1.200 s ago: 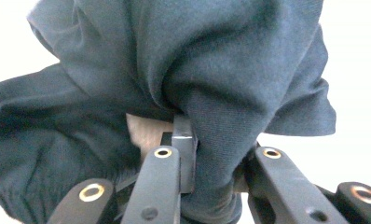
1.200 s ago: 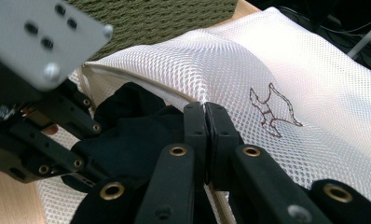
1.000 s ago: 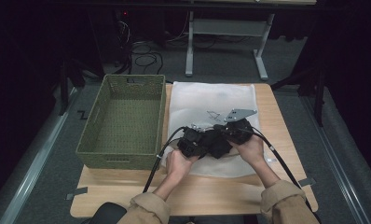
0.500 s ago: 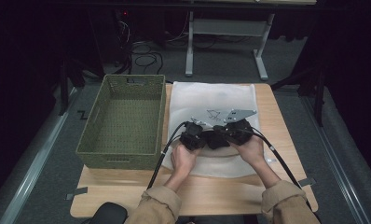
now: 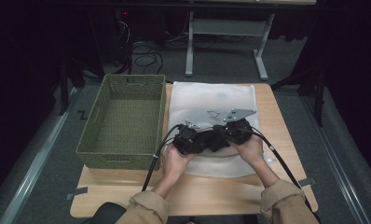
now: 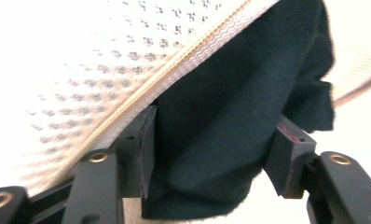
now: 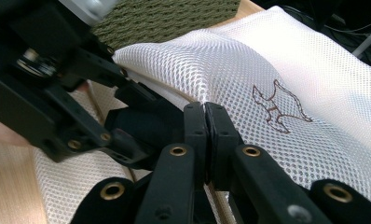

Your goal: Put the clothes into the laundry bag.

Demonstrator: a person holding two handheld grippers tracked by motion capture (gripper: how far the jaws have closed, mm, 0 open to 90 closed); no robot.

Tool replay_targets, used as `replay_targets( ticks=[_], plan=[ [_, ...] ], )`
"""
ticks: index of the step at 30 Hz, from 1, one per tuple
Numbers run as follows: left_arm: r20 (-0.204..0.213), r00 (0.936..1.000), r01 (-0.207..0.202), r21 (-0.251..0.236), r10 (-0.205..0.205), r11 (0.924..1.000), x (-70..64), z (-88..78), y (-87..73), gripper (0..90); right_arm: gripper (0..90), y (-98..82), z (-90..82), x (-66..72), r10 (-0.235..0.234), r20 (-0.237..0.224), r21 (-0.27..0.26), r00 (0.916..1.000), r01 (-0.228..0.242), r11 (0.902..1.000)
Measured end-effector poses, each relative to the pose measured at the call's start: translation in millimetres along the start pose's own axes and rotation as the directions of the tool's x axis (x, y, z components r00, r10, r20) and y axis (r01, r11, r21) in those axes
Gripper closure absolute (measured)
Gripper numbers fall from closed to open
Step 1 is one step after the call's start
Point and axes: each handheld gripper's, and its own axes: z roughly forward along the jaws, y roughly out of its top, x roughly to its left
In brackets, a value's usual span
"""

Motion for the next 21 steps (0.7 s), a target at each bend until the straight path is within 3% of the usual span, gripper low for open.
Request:
replay_targets(
  ticks=[8,11,17,21],
  plan=[
    [0.024,0.9979,-0.062,0.062,0.061,0.9961,-10.7,-4.4,-8.3,48.5,89.4,-0.2,0.5,-0.3,0.000,0.004,0.006,1.0000,0.000,1.0000],
    [0.028,0.9981,-0.057,0.073,0.055,0.9957,-10.5,0.9,-9.6,55.6,89.4,0.0,0.3,0.0,-0.002,0.002,0.008,1.0000,0.001,1.0000],
    [0.058,0.9971,-0.054,0.071,0.050,0.9960,-9.2,13.1,-12.1,82.2,89.3,-0.1,-0.1,-0.1,0.002,0.004,0.011,1.0000,-0.002,0.9999],
    [0.096,0.9954,-0.003,0.029,0.001,0.9996,-5.9,16.5,-7.0,84.7,89.4,-0.4,2.0,0.1,-0.003,0.000,0.004,1.0000,0.003,1.0000]
  ],
)
